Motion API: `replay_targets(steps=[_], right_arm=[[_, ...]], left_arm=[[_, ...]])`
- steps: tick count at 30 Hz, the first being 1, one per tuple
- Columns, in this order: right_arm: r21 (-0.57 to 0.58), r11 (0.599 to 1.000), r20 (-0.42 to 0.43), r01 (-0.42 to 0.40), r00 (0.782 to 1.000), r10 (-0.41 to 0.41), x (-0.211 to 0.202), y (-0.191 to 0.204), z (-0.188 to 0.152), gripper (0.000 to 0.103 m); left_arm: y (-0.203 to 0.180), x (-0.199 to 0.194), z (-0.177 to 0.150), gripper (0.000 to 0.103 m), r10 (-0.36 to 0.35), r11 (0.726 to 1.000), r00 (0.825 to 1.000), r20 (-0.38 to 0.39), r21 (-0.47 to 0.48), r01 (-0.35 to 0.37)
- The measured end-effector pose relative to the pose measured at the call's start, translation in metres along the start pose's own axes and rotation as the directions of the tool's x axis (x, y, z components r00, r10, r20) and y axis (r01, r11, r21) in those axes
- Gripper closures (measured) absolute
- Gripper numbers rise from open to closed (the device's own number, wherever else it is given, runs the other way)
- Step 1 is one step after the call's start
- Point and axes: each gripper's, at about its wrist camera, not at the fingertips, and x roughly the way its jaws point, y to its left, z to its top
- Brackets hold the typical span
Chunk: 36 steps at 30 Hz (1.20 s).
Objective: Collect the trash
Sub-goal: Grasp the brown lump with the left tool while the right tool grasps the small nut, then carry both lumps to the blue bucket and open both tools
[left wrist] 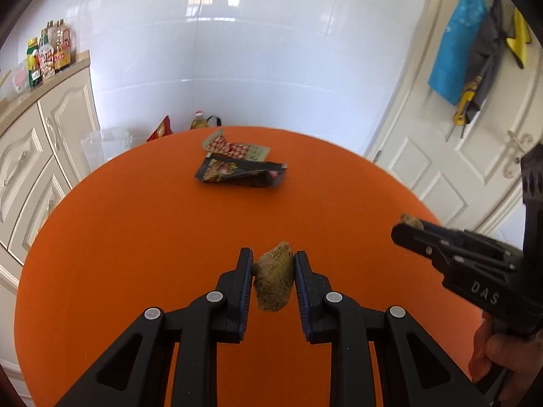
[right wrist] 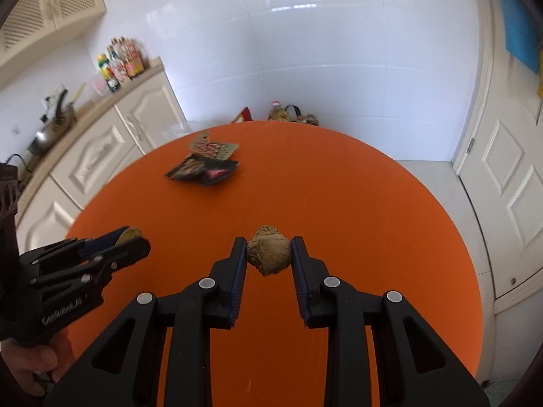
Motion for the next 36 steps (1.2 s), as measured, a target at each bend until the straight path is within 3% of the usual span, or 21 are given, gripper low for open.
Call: replay_targets(steps=[4,10,13,16,18,19,20,22,25,27,28,30,36], right_arm=[[0.012,1.000,0.050,-0.007,0.999,0.006,-0.040,-0.006,-0.019,0.077],[0.056,0.998,0.100,-0.010,0.995,0.004,-0.080,-0.026,-0.042,0.077],[0.094,0.996,0.124,0.000,0.992,-0.012,-0.100,-0.047,-0.052,0.077],[0.141,0.990,0.151,0.022,0.988,-0.044,-0.121,-0.076,-0.060,0.077],[0.172,0.984,0.161,0.051,0.984,-0.080,-0.134,-0.097,-0.066,0.077],[0.194,0.979,0.167,0.061,0.982,-0.094,-0.141,-0.110,-0.070,0.077],[0.212,0.975,0.170,0.072,0.979,-0.109,-0.147,-0.120,-0.073,0.077],[0.250,0.962,0.173,0.107,0.973,-0.154,-0.160,-0.144,-0.081,0.077],[0.330,0.929,0.155,0.169,0.961,-0.229,-0.180,-0.190,-0.102,0.077],[0.379,0.903,0.127,0.203,0.955,-0.268,-0.187,-0.219,-0.117,0.077],[0.403,0.887,0.107,0.224,0.951,-0.289,-0.189,-0.234,-0.127,0.077],[0.434,0.864,0.071,0.257,0.946,-0.317,-0.188,-0.256,-0.140,0.077],[0.543,0.788,-0.040,0.292,0.945,-0.323,-0.166,-0.319,-0.185,0.077]], left_arm=[[-0.027,-0.009,0.005,0.083,-0.018,0.999,0.998,0.054,0.043,0.016],[-0.079,-0.011,0.006,0.083,-0.060,0.995,0.996,0.064,0.081,0.054],[-0.103,-0.016,0.009,0.083,-0.094,0.990,0.994,0.063,0.112,0.086],[-0.143,-0.040,-0.018,0.083,-0.131,0.981,0.989,0.063,0.150,0.121],[-0.172,-0.032,-0.008,0.083,-0.165,0.972,0.985,0.053,0.181,0.153],[-0.185,-0.042,-0.024,0.083,-0.181,0.967,0.983,0.045,0.190,0.169],[-0.206,-0.034,-0.016,0.083,-0.206,0.958,0.978,0.032,0.209,0.195],[-0.211,-0.044,-0.036,0.083,-0.238,0.944,0.971,0.015,0.239,0.228],[-0.254,-0.032,-0.049,0.083,-0.299,0.907,0.954,-0.033,0.301,0.295],[-0.250,-0.030,-0.068,0.083,-0.326,0.885,0.942,-0.076,0.325,0.332],[-0.272,-0.013,-0.069,0.083,-0.341,0.870,0.932,-0.121,0.335,0.362],[-0.284,-0.005,-0.081,0.083,-0.344,0.855,0.921,-0.182,0.344,0.388],[-0.370,0.083,-0.077,0.083,-0.296,0.823,0.890,-0.348,0.380,0.423]])
